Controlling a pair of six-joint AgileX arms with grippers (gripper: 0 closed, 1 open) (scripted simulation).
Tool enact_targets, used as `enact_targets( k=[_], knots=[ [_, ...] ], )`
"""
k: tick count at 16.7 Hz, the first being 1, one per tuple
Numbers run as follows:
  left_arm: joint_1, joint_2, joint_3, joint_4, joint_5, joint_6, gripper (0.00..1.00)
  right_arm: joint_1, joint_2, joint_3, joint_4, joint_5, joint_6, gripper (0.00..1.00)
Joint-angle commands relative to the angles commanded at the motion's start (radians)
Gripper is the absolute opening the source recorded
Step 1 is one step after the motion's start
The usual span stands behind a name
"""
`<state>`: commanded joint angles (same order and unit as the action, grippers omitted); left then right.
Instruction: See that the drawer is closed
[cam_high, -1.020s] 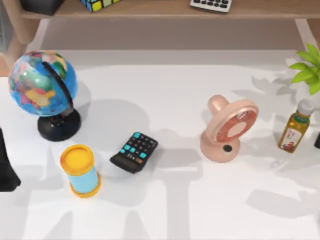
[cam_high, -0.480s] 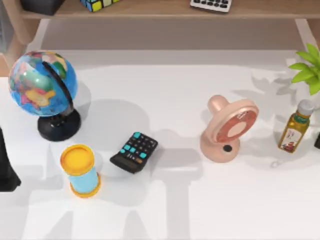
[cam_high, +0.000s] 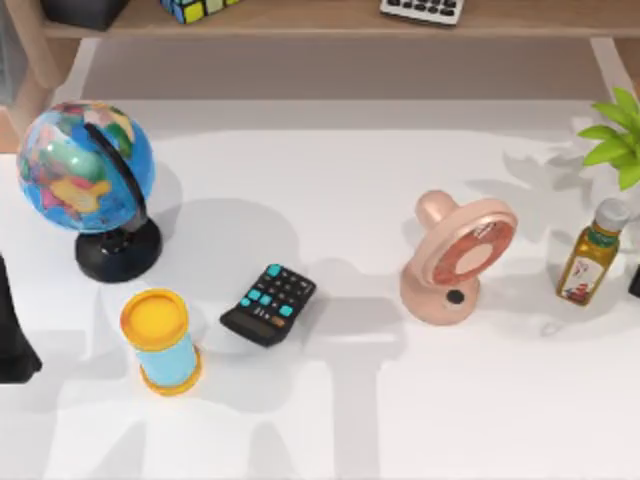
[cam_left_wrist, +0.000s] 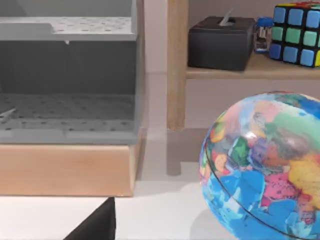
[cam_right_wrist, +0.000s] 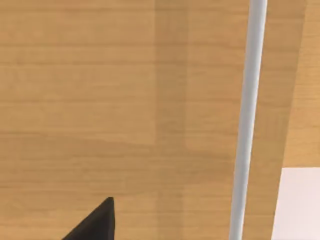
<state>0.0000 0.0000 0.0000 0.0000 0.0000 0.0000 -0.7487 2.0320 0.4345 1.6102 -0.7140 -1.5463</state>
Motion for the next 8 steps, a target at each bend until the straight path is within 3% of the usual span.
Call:
enact_targets(
  k=[8],
  knots=[
    [0.000, 0.000, 0.000, 0.000, 0.000, 0.000, 1.00, 0.022, 0.012, 0.030, -0.019, 0.020, -0.006, 1.00]
  ],
)
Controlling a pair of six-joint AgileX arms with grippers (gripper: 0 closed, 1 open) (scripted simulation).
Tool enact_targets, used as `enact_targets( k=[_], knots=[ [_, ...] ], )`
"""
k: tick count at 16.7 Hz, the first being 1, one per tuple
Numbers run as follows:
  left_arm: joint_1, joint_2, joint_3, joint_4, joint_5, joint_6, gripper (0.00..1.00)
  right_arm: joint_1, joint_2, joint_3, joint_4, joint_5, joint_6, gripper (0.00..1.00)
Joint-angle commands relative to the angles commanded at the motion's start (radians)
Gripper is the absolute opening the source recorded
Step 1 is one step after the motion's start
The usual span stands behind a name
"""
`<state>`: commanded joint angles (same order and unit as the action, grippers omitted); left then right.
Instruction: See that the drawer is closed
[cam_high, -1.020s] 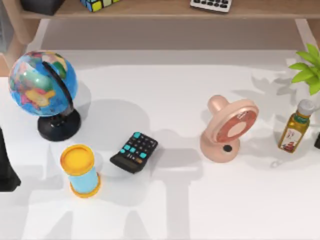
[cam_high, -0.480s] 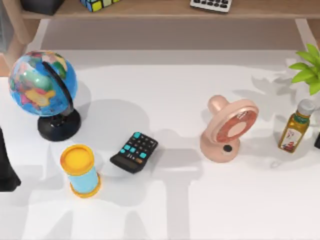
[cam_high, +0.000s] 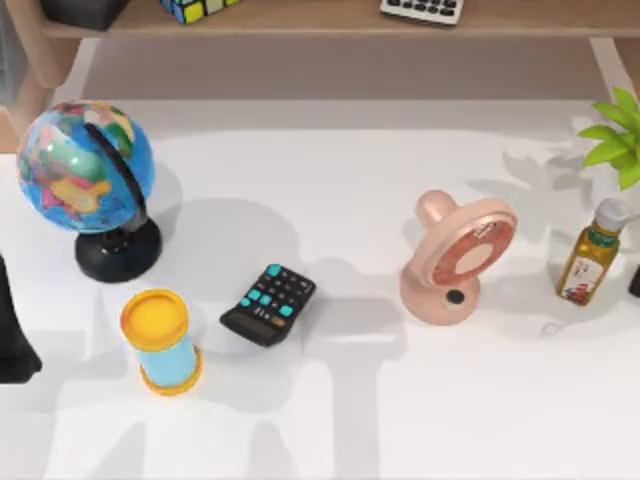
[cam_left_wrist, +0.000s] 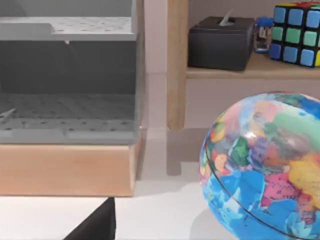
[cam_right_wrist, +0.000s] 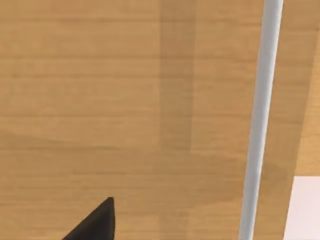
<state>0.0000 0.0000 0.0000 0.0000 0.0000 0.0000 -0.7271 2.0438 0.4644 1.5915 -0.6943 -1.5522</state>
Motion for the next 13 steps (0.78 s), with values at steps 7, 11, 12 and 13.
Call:
enact_targets(
  k=[7, 11, 12, 13],
  knots=[
    [0.000, 0.000, 0.000, 0.000, 0.000, 0.000, 1.00, 0.038, 0.017, 0.049, -0.033, 0.039, -0.001, 1.00],
    [0.000, 0.000, 0.000, 0.000, 0.000, 0.000, 1.00, 0.038, 0.017, 0.049, -0.033, 0.039, -0.001, 0.70],
    [0.000, 0.000, 0.000, 0.000, 0.000, 0.000, 1.00, 0.038, 0.017, 0.049, -0.033, 0.039, -0.001, 0.62],
    [0.000, 0.000, 0.000, 0.000, 0.000, 0.000, 1.00, 0.038, 0.017, 0.049, -0.033, 0.039, -0.001, 0.55]
  ],
)
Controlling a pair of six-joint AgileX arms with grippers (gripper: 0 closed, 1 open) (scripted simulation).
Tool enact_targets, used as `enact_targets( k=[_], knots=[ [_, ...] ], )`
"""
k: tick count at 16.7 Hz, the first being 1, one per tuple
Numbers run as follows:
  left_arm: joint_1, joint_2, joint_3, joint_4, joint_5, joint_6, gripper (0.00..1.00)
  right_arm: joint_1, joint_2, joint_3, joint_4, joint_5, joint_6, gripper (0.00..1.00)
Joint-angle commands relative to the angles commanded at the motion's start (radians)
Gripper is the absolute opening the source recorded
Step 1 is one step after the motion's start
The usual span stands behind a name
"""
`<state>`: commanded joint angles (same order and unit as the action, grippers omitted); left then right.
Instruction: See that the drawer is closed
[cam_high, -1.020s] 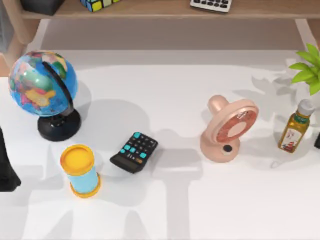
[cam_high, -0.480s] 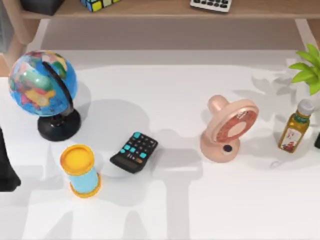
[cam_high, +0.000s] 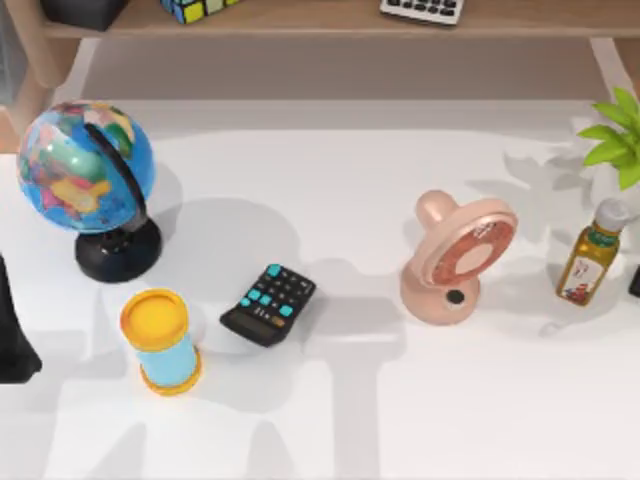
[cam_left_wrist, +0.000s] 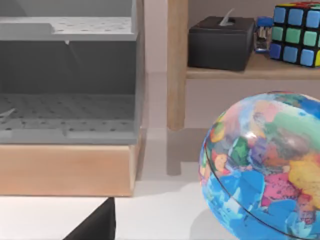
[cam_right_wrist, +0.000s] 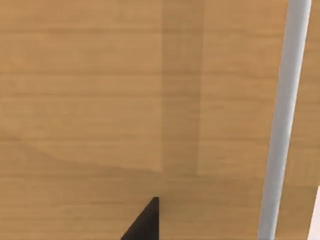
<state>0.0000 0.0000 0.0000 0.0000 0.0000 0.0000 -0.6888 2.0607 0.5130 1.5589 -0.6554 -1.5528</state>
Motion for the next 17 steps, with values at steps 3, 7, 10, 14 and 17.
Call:
enact_targets(
  k=[3, 7, 10, 14, 17],
  knots=[
    [0.000, 0.000, 0.000, 0.000, 0.000, 0.000, 1.00, 0.000, 0.000, 0.000, 0.000, 0.000, 0.000, 0.32],
    [0.000, 0.000, 0.000, 0.000, 0.000, 0.000, 1.00, 0.000, 0.000, 0.000, 0.000, 0.000, 0.000, 0.02],
    [0.000, 0.000, 0.000, 0.000, 0.000, 0.000, 1.00, 0.000, 0.000, 0.000, 0.000, 0.000, 0.000, 0.00],
    [0.000, 0.000, 0.000, 0.000, 0.000, 0.000, 1.00, 0.000, 0.000, 0.000, 0.000, 0.000, 0.000, 0.00],
    [0.000, 0.000, 0.000, 0.000, 0.000, 0.000, 1.00, 0.000, 0.004, 0.002, -0.005, 0.002, 0.002, 0.00]
  ],
)
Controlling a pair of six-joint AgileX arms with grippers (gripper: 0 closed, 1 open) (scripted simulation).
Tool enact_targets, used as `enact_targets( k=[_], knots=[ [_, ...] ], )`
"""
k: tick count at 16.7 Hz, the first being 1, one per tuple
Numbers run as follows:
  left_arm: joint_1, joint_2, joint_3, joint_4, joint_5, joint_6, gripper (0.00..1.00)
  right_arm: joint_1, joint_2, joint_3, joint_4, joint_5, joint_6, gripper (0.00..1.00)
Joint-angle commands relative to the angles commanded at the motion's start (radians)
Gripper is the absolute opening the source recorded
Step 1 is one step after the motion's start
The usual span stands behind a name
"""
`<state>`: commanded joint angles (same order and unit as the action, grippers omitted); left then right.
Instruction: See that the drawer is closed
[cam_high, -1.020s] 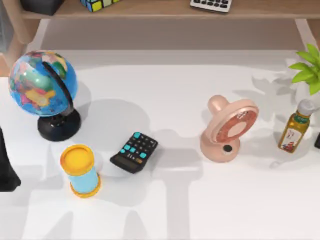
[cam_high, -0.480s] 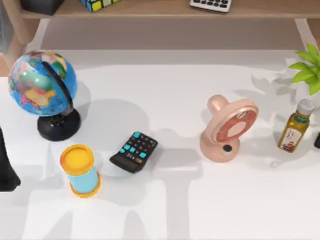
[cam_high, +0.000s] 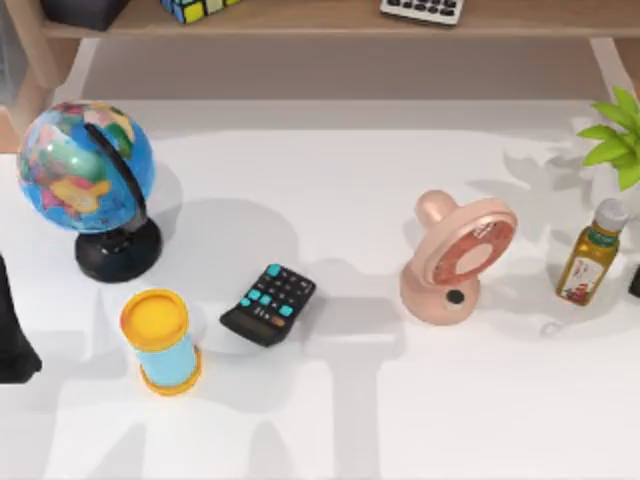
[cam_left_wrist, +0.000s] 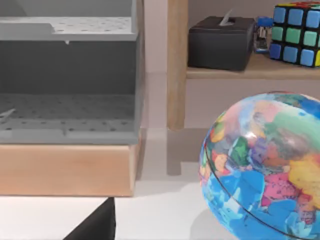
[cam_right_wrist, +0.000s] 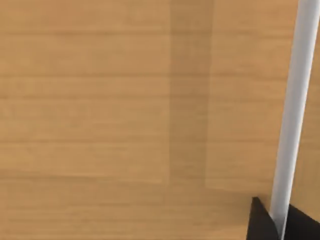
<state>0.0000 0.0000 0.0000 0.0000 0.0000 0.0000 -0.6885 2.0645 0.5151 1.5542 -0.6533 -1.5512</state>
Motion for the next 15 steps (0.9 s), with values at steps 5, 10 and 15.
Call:
enact_targets(
  k=[5, 10, 15],
  knots=[
    [0.000, 0.000, 0.000, 0.000, 0.000, 0.000, 1.00, 0.067, 0.046, 0.127, -0.078, 0.067, 0.000, 0.00],
    [0.000, 0.000, 0.000, 0.000, 0.000, 0.000, 1.00, 0.115, 0.081, 0.217, -0.138, 0.117, -0.001, 0.00],
    [0.000, 0.000, 0.000, 0.000, 0.000, 0.000, 1.00, 0.128, 0.104, 0.253, -0.167, 0.129, -0.003, 0.00]
  ],
)
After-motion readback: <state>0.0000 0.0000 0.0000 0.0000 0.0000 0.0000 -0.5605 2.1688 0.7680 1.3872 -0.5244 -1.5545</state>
